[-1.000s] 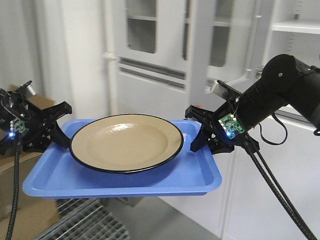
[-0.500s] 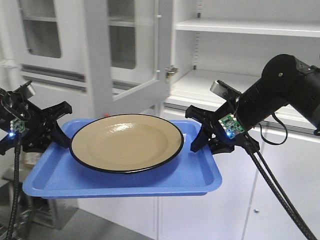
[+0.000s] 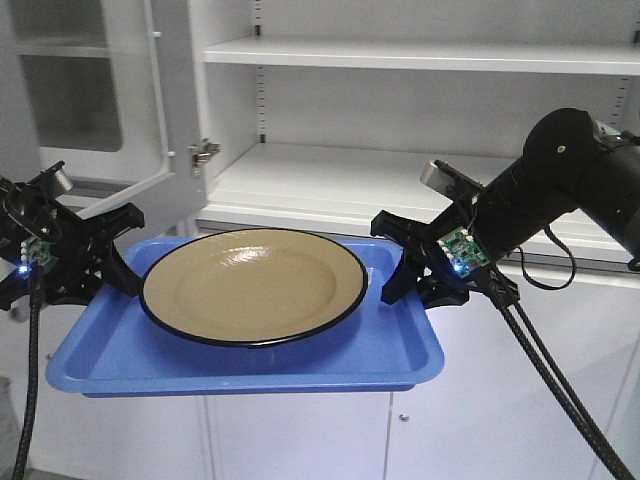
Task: Place disk in tray to left cabinet
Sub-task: 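Hold the tray while the base turns to face the open cabinet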
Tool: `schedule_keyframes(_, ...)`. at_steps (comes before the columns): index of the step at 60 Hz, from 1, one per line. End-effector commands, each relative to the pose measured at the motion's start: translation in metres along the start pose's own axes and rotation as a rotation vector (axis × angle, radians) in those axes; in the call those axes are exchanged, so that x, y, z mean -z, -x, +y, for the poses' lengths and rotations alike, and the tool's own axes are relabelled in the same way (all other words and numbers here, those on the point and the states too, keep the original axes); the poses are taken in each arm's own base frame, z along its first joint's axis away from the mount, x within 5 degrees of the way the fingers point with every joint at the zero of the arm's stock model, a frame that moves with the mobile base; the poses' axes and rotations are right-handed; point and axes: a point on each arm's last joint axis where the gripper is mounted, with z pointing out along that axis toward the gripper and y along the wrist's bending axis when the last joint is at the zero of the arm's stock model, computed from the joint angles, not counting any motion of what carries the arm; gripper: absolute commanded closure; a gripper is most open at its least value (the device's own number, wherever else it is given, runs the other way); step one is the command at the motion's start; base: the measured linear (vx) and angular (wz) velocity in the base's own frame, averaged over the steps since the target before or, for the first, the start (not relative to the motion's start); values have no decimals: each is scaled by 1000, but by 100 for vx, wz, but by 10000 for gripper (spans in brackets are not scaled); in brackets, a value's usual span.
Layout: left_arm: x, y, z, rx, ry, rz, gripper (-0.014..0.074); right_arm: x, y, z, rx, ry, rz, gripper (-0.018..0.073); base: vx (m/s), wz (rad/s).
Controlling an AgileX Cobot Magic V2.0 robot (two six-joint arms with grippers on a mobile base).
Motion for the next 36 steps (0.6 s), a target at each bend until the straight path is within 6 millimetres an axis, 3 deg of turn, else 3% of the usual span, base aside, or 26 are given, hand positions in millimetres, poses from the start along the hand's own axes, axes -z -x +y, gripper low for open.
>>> schedule_keyframes(1, 33, -12, -43, -4, -211, -35, 597, 37, -8, 40, 33, 197, -71, 565, 12, -35)
schedule_keyframes(36, 33, -12, -43, -4, -211, -34, 597, 37, -8, 40, 33, 197, -71, 565, 18, -20)
